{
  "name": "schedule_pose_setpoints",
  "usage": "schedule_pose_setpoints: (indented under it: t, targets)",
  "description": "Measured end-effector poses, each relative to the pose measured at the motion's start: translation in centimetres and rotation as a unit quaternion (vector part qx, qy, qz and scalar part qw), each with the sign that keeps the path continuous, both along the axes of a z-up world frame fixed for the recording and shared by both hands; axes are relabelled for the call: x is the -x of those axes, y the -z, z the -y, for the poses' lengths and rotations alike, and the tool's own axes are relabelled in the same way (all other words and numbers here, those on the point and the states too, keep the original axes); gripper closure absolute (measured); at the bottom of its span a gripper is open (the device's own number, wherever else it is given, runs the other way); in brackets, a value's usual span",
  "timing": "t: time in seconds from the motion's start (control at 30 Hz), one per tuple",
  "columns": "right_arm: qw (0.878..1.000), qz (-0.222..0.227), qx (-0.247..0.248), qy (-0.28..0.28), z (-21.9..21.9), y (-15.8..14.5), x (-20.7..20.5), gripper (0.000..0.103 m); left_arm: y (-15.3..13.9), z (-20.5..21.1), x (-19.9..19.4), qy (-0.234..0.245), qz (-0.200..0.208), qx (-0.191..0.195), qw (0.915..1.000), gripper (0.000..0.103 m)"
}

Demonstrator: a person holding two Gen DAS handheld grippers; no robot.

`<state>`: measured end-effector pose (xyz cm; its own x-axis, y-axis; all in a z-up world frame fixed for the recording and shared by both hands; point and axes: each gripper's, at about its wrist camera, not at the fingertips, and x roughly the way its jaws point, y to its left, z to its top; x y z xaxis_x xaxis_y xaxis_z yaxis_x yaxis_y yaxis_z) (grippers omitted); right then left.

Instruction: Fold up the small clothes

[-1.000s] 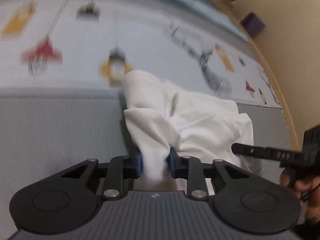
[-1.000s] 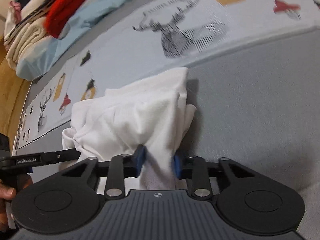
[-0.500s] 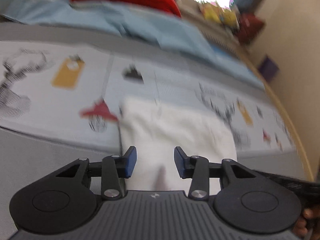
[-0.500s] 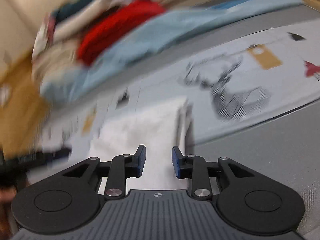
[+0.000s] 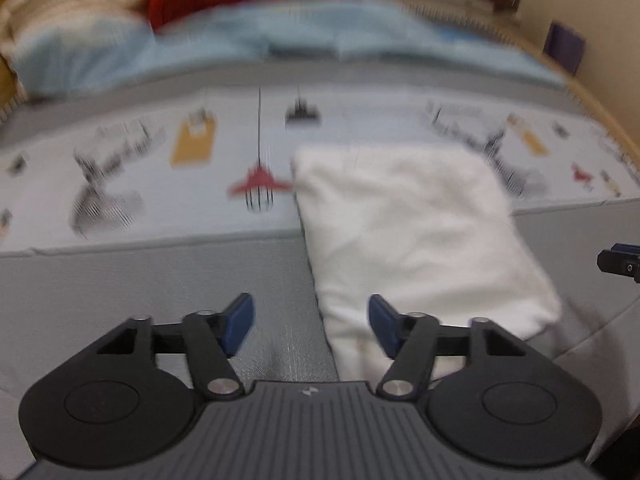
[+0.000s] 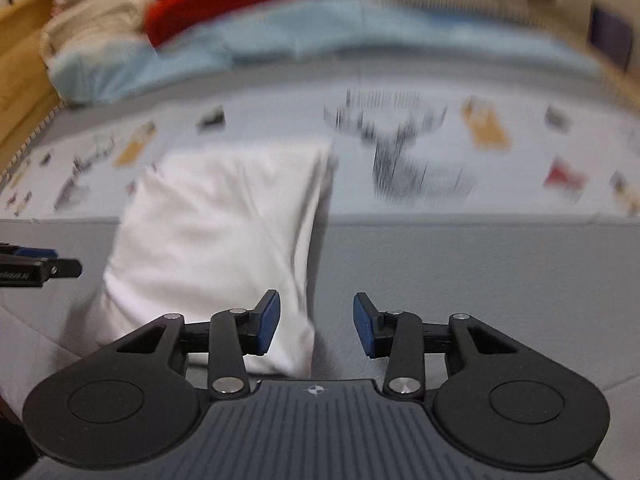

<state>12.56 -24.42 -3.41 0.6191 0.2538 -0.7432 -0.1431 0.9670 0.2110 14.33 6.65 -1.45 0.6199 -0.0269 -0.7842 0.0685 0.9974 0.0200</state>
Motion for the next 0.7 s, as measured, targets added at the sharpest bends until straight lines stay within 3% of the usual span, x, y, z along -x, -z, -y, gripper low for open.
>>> schedule_pose_setpoints:
  t: [0.07,0.13,0.17,0.27,0.37,0.5,0.57,0.7]
  targets:
    - [1.000,0.026,-0.003,0.014,0.5,-1.7,2.0,0.042,-2.1,0.6,2.4,-0.003,0.050,-0.004,0.9987,0.021]
    - [0.998,0.053,0.008,0.027,0.7,-3.0,4.6,0.022,-3.9,1.5,5.4,-0.005,0.089,0.003,0.9960,0.021]
    - [0.997,0.068,0.013,0.034,0.8,-3.4,6.2,0.019,-4.4,1.7,6.9,-0.005,0.101,0.017,0.9948,0.020]
    - [0.995,0.076,0.002,0.069,0.6,-4.6,8.8,0.018,-4.1,2.5,10.4,-0.041,0.105,0.040,0.9929,0.018]
    - [0.993,0.092,-0.025,0.073,0.1,-5.2,11.1,0.014,-3.3,3.4,12.1,-0.070,0.068,0.058,0.9935,0.018]
    - [0.994,0.089,-0.010,0.061,-1.8,-4.9,12.7,0.013,-2.5,4.9,12.9,-0.079,0.060,0.012,0.9950,0.017]
    - [0.996,0.082,0.009,0.046,-2.8,-4.5,12.3,0.013,-2.3,5.1,12.7,-0.070,0.055,0.016,0.9959,0.012]
    - [0.997,0.068,0.023,0.034,-4.0,-3.9,12.0,0.013,-1.7,5.2,12.6,-0.073,0.047,0.014,0.9961,0.012]
